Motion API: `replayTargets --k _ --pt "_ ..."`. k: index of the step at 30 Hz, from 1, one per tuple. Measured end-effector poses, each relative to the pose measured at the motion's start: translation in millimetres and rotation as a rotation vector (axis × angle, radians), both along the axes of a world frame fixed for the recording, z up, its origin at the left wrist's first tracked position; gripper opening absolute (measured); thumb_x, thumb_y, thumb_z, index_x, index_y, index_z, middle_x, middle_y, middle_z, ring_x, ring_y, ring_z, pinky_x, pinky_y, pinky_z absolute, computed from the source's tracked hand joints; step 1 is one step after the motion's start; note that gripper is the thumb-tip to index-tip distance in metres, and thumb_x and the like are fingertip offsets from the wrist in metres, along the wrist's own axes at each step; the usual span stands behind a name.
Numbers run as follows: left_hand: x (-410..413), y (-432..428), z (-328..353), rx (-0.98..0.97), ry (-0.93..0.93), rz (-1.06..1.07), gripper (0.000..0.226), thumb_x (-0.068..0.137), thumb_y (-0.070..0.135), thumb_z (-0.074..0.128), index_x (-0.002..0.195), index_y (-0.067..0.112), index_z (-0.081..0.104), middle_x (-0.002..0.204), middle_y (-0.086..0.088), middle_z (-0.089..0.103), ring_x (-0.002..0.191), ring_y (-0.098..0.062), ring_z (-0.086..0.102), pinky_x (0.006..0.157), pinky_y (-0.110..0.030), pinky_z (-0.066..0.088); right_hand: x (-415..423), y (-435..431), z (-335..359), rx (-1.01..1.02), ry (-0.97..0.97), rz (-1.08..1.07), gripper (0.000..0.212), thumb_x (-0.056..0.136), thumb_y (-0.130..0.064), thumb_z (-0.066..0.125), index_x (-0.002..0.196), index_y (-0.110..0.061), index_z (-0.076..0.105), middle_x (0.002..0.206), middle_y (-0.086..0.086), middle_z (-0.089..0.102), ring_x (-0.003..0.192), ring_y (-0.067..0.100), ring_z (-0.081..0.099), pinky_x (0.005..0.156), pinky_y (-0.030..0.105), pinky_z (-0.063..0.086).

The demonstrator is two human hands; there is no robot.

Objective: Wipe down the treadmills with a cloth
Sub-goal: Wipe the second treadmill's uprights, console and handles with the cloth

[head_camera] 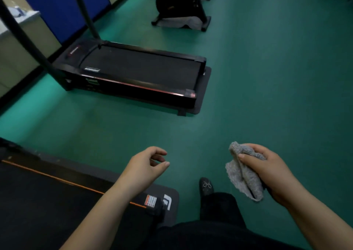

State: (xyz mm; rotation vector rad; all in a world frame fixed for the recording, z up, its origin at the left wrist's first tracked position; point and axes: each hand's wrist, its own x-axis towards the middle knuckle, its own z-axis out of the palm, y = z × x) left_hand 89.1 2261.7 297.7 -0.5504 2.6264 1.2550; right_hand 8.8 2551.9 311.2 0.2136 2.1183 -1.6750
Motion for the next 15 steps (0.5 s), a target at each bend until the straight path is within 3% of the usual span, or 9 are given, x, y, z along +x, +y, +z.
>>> replayTargets --k 5,12,15 --pt "-87.0 -28.3 -1.0 0.027 -0.039 0.194 0.021 0.082 0.03 0.072 0.097 0.037 0.058 0.092 0.013 0.066 0.084 -0.004 0.064 0.079 -0.027 0.053 -146.4 -49.9 8.6 0.015 0.032 0.185 0.016 0.084 -0.015 0.069 0.093 -0.028 0.071 0.089 0.0 0.074 0.079 0.02 0.071 0.072 0.036 0.055" --pt "-170.5 -95.0 27.3 0.05 0.066 0.5 0.02 0.081 0.021 0.074 0.093 0.032 0.063 0.09 0.008 0.068 0.081 -0.009 0.065 0.071 -0.018 0.048 -288.2 -145.2 33.7 0.0 0.105 0.408 0.017 0.085 -0.016 0.068 0.092 -0.031 0.07 0.087 -0.005 0.073 0.076 0.013 0.071 0.068 0.032 0.054" --pt "-185.1 -124.4 21.6 0.058 0.049 0.606 0.018 0.082 0.021 0.073 0.095 0.029 0.064 0.091 0.008 0.068 0.084 -0.009 0.065 0.074 -0.02 0.049 -327.3 -191.2 27.7 -0.002 0.095 0.475 0.017 0.085 -0.017 0.069 0.092 -0.033 0.07 0.085 -0.005 0.073 0.074 0.013 0.071 0.066 0.031 0.053"
